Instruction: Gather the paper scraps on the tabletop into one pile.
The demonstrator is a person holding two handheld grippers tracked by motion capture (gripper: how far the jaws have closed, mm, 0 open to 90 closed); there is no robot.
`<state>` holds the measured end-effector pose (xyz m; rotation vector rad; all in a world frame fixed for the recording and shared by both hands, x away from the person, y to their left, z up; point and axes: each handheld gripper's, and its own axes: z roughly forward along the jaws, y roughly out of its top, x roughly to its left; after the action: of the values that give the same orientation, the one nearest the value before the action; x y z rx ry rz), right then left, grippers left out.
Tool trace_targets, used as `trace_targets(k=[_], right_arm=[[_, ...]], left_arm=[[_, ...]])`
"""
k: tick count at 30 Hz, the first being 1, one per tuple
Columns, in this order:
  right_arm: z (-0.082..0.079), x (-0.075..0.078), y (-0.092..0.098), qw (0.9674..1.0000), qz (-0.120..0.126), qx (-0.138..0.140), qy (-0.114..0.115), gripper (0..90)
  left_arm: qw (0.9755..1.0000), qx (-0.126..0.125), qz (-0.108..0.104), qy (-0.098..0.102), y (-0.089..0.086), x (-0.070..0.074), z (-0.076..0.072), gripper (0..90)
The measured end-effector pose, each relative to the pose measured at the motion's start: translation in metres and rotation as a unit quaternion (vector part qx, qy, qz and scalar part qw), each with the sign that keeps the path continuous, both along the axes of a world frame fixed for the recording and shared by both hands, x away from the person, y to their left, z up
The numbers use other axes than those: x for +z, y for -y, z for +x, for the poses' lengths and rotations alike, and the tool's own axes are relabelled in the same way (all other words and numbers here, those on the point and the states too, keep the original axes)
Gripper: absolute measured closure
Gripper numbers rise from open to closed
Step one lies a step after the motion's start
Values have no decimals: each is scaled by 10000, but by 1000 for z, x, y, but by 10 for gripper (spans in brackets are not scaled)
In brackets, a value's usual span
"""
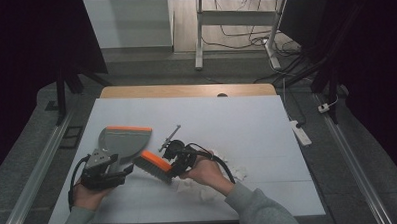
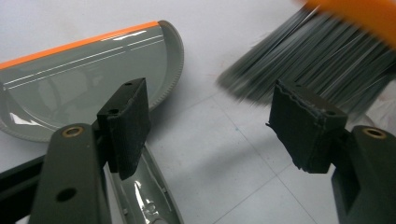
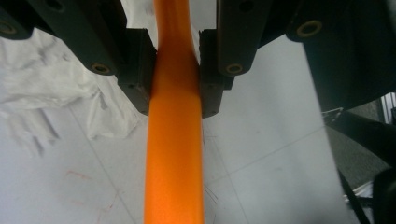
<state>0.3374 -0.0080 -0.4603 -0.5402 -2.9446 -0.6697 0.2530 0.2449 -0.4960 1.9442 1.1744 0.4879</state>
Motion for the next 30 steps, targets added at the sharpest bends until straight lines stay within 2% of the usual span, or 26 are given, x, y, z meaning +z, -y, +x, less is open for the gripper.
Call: trace_targets(k=[1, 4, 6, 8, 11, 14, 16, 20, 22, 24, 27, 30], right_arm=[[1, -4, -1, 10000, -60, -22, 10, 704], [8, -6, 3, 9991, -237, -225, 280, 704], [13, -6, 10, 9984, -336, -322, 323, 704], [17, -4, 19, 9967, -422, -474, 505, 704], [24, -1, 32, 9947, -478, -669, 626, 704], [25, 4, 43, 9921, -458, -833, 819, 704], [25, 11, 51, 9933, -134, -900, 711, 704], [18, 34, 69, 9925, 301, -907, 767, 704], [12, 44, 77, 9925, 413, -854, 768, 704], [5, 50, 83, 9936, 478, -691, 750, 704], [-8, 52, 87, 9960, 355, -472, 676, 704], [-21, 46, 86, 9976, 150, -242, 639, 704]], left_arm=[[10000, -12, 13, 0, 0, 0, 0, 301], [10000, -35, 30, -21, 1, -1, 0, 301], [10000, -45, 27, -29, 1, -2, 0, 302], [10000, -53, 32, -42, 2, -3, 1, 302], [9999, -70, 55, -67, 3, -4, 1, 302], [9999, -71, 64, -76, 4, -4, 1, 302], [9999, -58, 65, -73, 3, -4, 1, 302], [10000, -42, 51, -71, 3, -4, 1, 302], [9999, -46, 52, -78, 3, -4, 1, 302], [9999, -51, 63, -83, 3, -4, 2, 302], [9999, -55, 77, -89, 4, -4, 2, 302], [9999, -48, 74, -84, 4, -4, 1, 302]])
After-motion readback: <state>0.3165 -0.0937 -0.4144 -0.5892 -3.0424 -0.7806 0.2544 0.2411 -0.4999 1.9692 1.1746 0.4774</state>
